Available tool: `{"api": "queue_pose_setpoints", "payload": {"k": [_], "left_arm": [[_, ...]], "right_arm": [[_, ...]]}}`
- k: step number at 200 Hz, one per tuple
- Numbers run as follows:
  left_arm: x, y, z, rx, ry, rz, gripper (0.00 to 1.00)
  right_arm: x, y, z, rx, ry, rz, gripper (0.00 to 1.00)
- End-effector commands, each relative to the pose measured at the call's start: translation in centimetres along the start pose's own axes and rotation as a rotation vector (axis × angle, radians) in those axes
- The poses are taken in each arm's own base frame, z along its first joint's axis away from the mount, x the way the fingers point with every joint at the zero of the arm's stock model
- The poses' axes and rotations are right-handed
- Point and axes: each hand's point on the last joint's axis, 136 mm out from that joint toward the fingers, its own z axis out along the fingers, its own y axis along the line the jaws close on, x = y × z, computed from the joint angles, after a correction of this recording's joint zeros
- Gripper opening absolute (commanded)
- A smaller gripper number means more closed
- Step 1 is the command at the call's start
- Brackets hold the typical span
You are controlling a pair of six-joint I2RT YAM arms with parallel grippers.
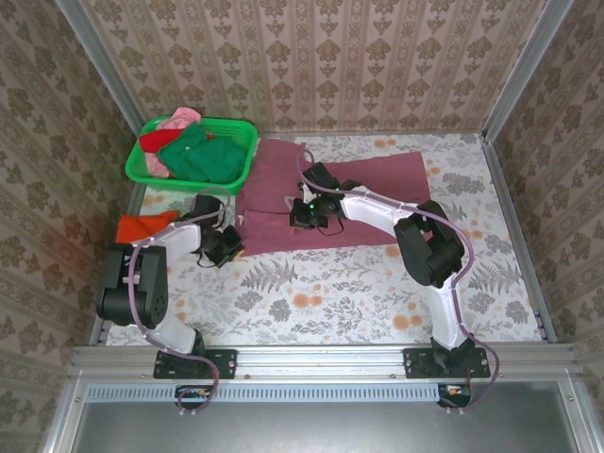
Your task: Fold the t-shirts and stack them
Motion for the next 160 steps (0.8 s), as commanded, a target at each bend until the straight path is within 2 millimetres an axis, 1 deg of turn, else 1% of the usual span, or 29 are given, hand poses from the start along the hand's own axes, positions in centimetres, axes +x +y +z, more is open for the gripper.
{"api": "queue_pose_setpoints", "payload": {"k": [1, 12, 14, 18, 33, 36, 37, 38, 45, 59, 65, 68, 77, 90, 101, 117, 124, 143, 151, 160], "left_arm": [[-0.3, 0.9, 0.5, -0.036, -0.005, -0.035, 0.03], [-0.5, 0.7, 0.3, -0.029, -0.014, -0.034, 0.03], [-0.5, 0.6, 0.2, -0.029, -0.015, -0.032, 0.03], [-0.6, 0.5, 0.1, -0.026, -0.020, -0.029, 0.04], [-0.8, -0.1, -0.9, -0.021, -0.049, -0.011, 0.06], [-0.9, -0.2, -1.1, -0.023, -0.057, -0.006, 0.06], [-0.9, -0.3, -1.2, -0.022, -0.060, -0.003, 0.07], [-0.9, -0.3, -1.3, -0.023, -0.063, -0.002, 0.07], [-1.1, -0.8, -2.0, -0.020, -0.087, 0.012, 0.09], [-1.4, -2.2, -3.3, -0.001, -0.138, 0.048, 0.13], [-1.5, -3.0, -3.8, 0.014, -0.155, 0.062, 0.15], [-1.5, -3.4, -3.9, 0.022, -0.161, 0.069, 0.16], [-1.6, -4.8, -4.2, 0.049, -0.174, 0.089, 0.20], [-1.8, -7.2, -4.0, 0.102, -0.176, 0.124, 0.27], [-2.0, -9.2, -3.0, 0.136, -0.158, 0.147, 0.31], [-2.6, -11.1, -1.2, 0.137, -0.131, 0.175, 0.36], [-2.8, -11.2, 0.0, 0.117, -0.113, 0.179, 0.37], [-3.3, -12.0, 2.0, 0.100, -0.086, 0.190, 0.39], [-3.3, -11.8, 2.8, 0.086, -0.074, 0.193, 0.39], [-3.1, -11.1, 3.7, 0.062, -0.056, 0.192, 0.40]], "right_arm": [[0.5, -1.9, -1.1, 0.068, 0.001, 0.021, 0.00], [0.5, -2.4, -1.1, 0.074, 0.003, 0.023, 0.00], [0.4, -2.5, -1.0, 0.075, 0.004, 0.024, 0.01], [0.4, -2.6, -1.0, 0.077, 0.007, 0.025, 0.07], [0.1, -3.0, -1.1, 0.079, 0.000, 0.026, 0.35], [0.0, -3.1, -1.2, 0.082, -0.005, 0.026, 0.40], [0.0, -3.1, -1.2, 0.082, -0.005, 0.026, 0.40], [-0.1, -3.2, -1.3, 0.083, -0.009, 0.025, 0.42], [-0.6, -3.4, -1.9, 0.088, -0.029, 0.022, 0.52], [-1.2, -4.3, -3.2, 0.111, -0.067, 0.021, 0.61], [-1.6, -4.9, -4.2, 0.126, -0.098, 0.024, 0.65], [-1.7, -5.1, -4.4, 0.132, -0.105, 0.023, 0.66], [-2.1, -6.5, -5.5, 0.161, -0.137, 0.029, 0.67], [-2.4, -9.4, -6.9, 0.218, -0.170, 0.062, 0.68], [-2.5, -12.0, -7.8, 0.251, -0.179, 0.106, 0.67], [-2.6, -15.8, -8.8, 0.295, -0.191, 0.174, 0.67], [-2.7, -17.4, -9.2, 0.312, -0.196, 0.202, 0.67], [-2.9, -20.7, -10.0, 0.355, -0.202, 0.255, 0.66], [-2.8, -21.9, -10.2, 0.367, -0.196, 0.277, 0.66], [-2.4, -23.1, -10.3, 0.382, -0.189, 0.303, 0.66]]}}
